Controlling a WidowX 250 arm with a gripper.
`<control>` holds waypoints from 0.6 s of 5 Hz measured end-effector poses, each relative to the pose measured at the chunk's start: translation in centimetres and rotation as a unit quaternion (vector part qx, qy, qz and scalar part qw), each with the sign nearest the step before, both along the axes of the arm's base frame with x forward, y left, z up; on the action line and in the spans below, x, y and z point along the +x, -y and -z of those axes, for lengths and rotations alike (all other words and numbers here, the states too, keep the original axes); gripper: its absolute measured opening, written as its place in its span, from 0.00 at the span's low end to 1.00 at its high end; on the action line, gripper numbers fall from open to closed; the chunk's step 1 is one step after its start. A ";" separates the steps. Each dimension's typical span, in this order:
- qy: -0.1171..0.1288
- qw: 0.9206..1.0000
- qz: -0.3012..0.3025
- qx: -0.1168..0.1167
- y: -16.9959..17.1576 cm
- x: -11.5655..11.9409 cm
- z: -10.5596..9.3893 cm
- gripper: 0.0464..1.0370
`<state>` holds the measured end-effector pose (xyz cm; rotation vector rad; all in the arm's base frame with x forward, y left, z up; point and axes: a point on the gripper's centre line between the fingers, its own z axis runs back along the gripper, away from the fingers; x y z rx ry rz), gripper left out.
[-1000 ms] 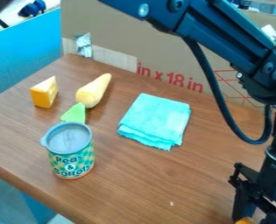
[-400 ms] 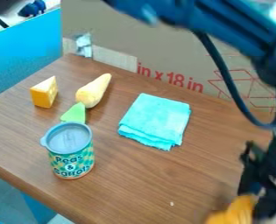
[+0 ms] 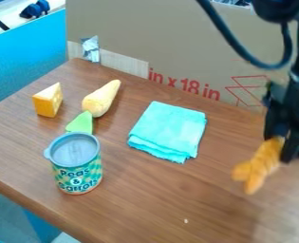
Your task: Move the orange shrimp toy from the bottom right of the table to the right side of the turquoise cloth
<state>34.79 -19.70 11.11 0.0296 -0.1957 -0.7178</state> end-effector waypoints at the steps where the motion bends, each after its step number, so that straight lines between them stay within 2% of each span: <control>1: -0.022 0.999 -0.020 -0.020 -0.4 2.3 1.5 0.46; 2: -0.036 0.999 -0.026 -0.022 -0.4 5.0 2.9 0.46; 3: -0.055 0.998 -0.026 -0.024 -0.3 6.5 4.2 0.46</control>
